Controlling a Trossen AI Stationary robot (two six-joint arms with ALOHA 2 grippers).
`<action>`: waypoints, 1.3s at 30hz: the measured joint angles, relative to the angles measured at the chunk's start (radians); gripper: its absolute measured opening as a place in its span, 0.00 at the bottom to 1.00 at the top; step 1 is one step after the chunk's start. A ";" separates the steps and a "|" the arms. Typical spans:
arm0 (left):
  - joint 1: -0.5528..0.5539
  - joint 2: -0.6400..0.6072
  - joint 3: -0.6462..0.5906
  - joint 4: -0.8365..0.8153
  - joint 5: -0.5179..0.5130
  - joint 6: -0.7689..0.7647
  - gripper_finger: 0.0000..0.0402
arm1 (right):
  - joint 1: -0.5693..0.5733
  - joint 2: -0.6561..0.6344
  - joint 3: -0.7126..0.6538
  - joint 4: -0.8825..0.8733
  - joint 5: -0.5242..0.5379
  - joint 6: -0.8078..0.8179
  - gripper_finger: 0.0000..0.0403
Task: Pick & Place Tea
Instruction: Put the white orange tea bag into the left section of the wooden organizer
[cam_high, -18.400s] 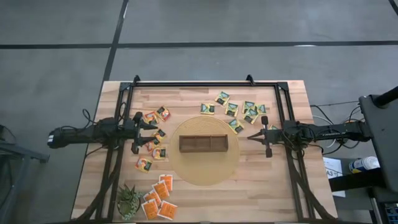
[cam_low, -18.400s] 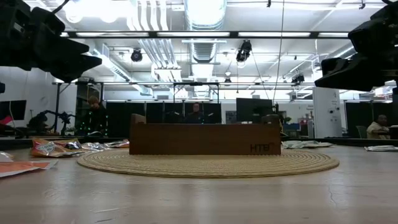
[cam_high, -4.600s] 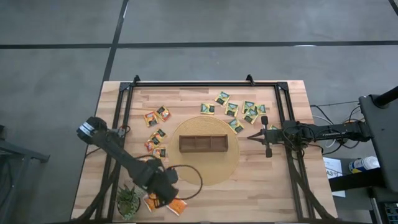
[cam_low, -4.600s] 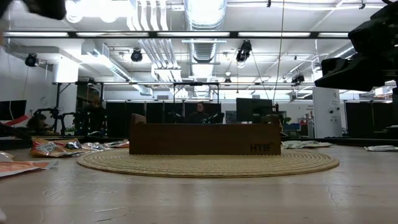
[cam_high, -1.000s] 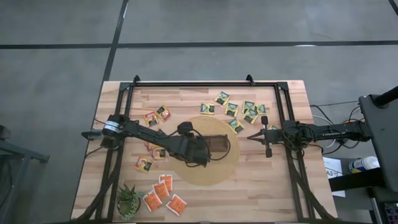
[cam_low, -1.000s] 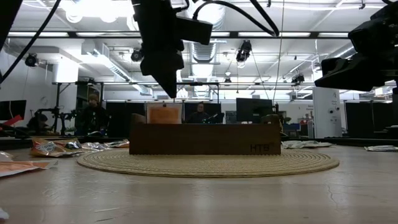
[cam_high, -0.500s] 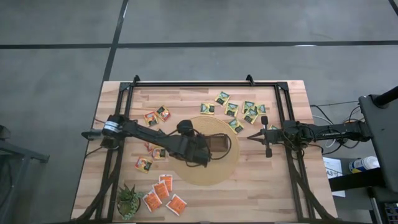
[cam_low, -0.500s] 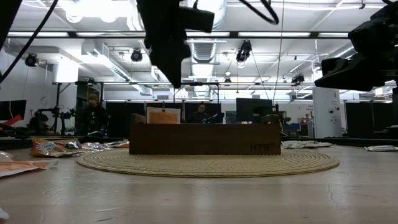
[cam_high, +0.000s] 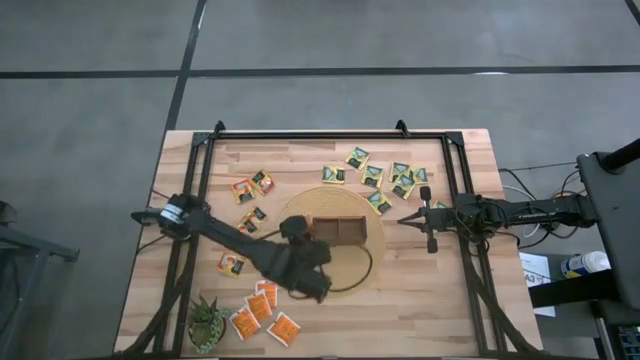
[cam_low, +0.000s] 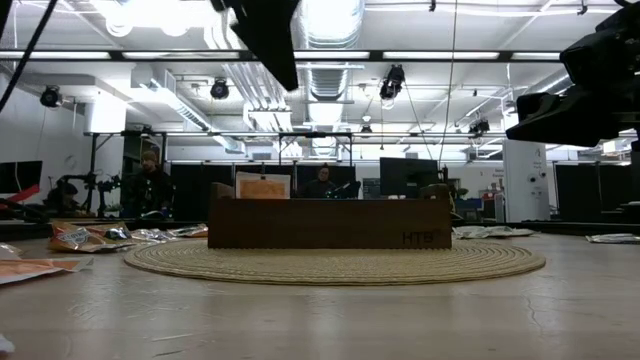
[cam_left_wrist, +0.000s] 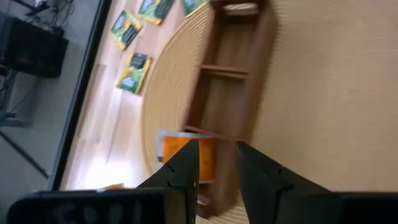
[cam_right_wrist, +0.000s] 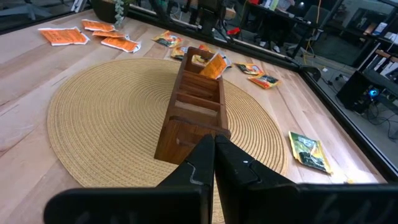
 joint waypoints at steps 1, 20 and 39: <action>-0.017 0.000 0.001 0.004 0.000 -0.010 0.24 | 0.000 0.000 0.000 0.000 0.000 0.000 0.02; -0.189 0.000 -0.002 0.068 0.416 -0.413 0.24 | 0.000 0.000 0.000 0.000 0.000 0.000 0.02; -0.240 0.001 -0.195 0.366 0.586 -0.853 0.24 | 0.000 0.000 0.000 0.000 0.000 0.000 0.02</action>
